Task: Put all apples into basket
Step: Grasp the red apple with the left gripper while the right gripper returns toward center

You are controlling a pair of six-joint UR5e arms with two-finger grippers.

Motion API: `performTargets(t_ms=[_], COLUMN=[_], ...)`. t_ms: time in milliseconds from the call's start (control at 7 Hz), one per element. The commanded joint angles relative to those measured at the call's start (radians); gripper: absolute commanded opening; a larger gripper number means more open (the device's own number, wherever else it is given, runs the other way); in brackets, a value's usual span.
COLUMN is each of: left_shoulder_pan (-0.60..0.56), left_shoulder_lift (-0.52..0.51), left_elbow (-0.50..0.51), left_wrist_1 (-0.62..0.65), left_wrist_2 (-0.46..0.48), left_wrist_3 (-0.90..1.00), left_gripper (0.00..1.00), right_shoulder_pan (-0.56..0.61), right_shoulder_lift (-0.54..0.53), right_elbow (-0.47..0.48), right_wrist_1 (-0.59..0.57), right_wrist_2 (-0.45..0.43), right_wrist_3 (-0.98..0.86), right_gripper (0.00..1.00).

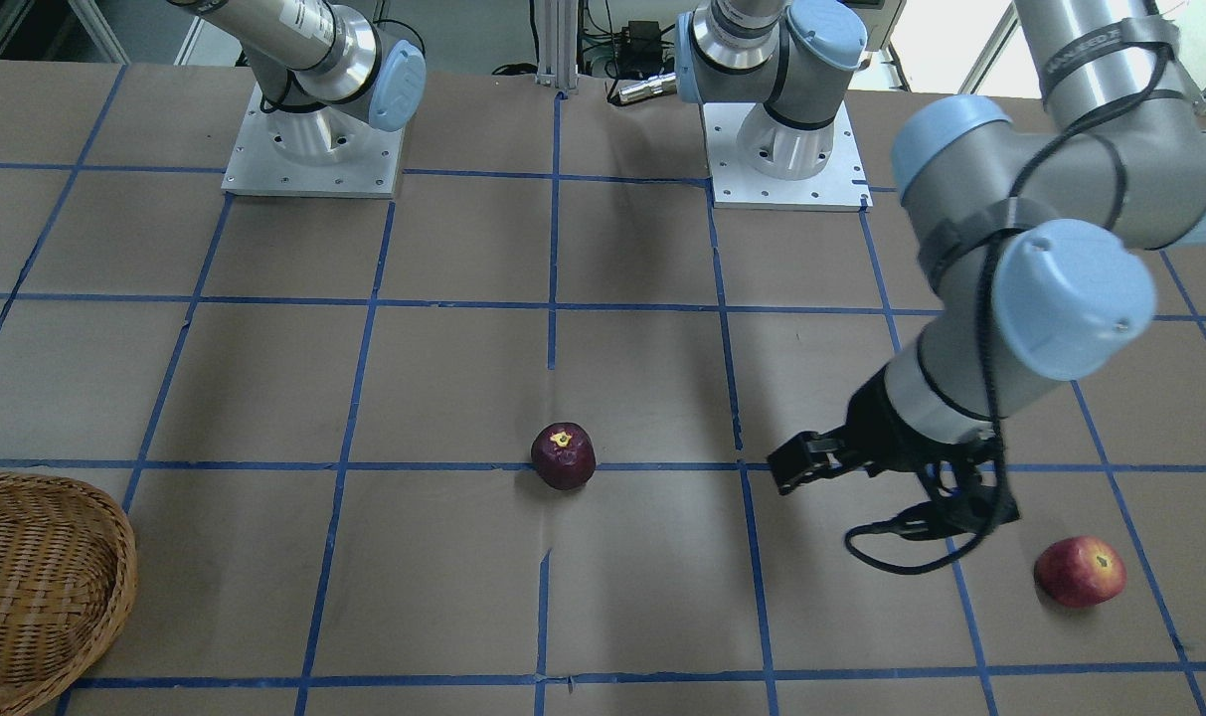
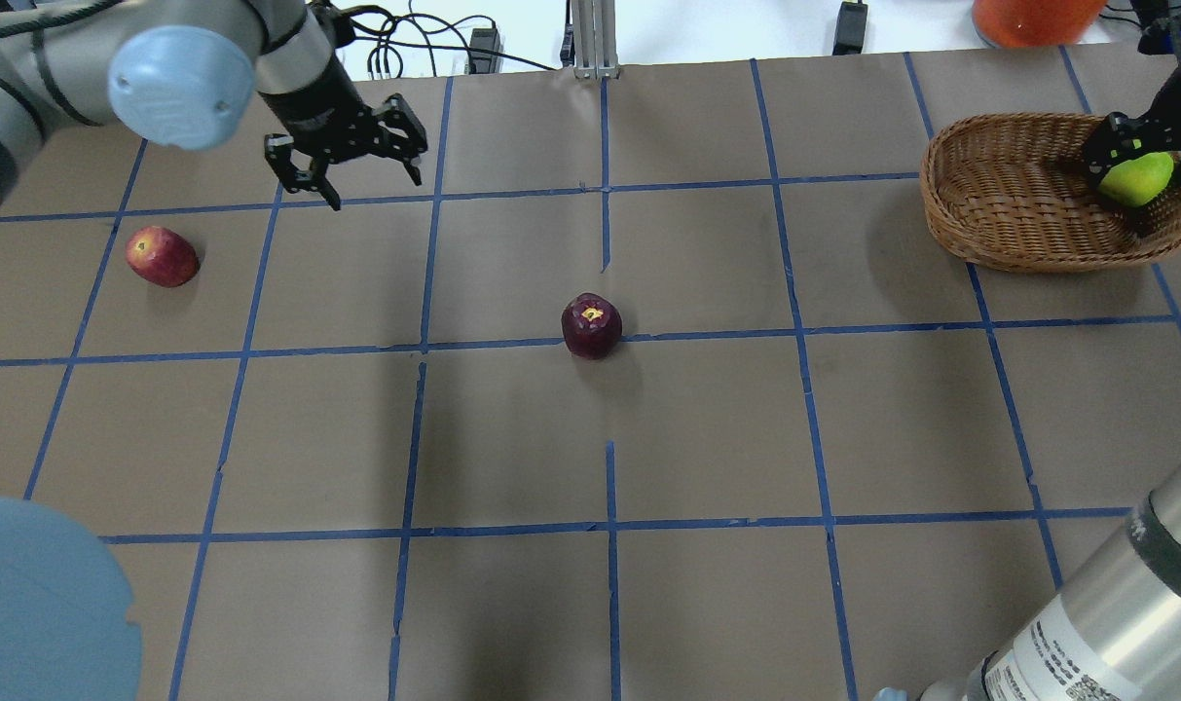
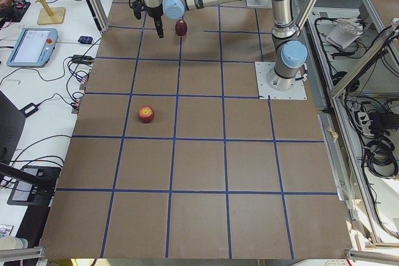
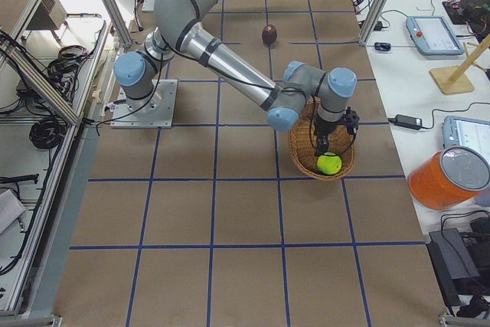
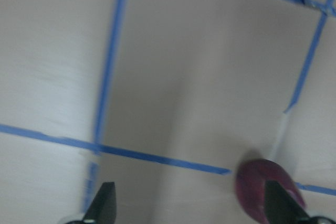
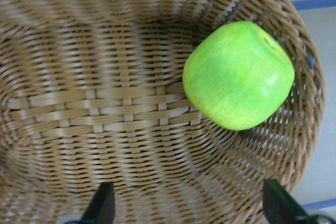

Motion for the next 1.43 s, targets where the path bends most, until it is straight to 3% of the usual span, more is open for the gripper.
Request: performTargets(t_ms=[0,143,429,571,714,1000,1286], left_shoulder_pan=[0.191,0.283,0.404,0.420,0.423,0.423,0.420], left_shoulder_lift=[-0.037,-0.078,-0.169,-0.222,-0.274,-0.302,-0.330], left_elbow=[0.039,0.038,0.027,0.006,-0.019,-0.027,-0.021], left_wrist_1=[-0.017,0.023,0.098,0.203,0.338,0.364,0.371], left_wrist_2=[0.061,0.075,0.071,0.074,0.078,0.077,0.060], left_wrist_3=[0.427,0.572,0.835,0.862,0.868,0.864,0.854], left_gripper=[1.00,1.00,1.00,1.00,1.00,1.00,1.00], right_shoulder_pan=[0.170,0.301,0.559,0.608,0.669,0.769,0.817], right_shoulder_lift=[-0.168,-0.190,-0.166,-0.140,-0.107,-0.026,0.018], right_elbow=[0.003,0.005,0.034,0.058,0.089,0.121,0.118], right_wrist_1=[0.240,0.296,0.266,0.225,0.141,-0.068,-0.075], right_wrist_2=[0.008,0.013,0.068,0.161,0.189,0.189,0.194], right_wrist_3=[0.139,0.283,0.376,0.460,0.601,0.773,0.835], right_gripper=[1.00,1.00,1.00,1.00,1.00,1.00,1.00])
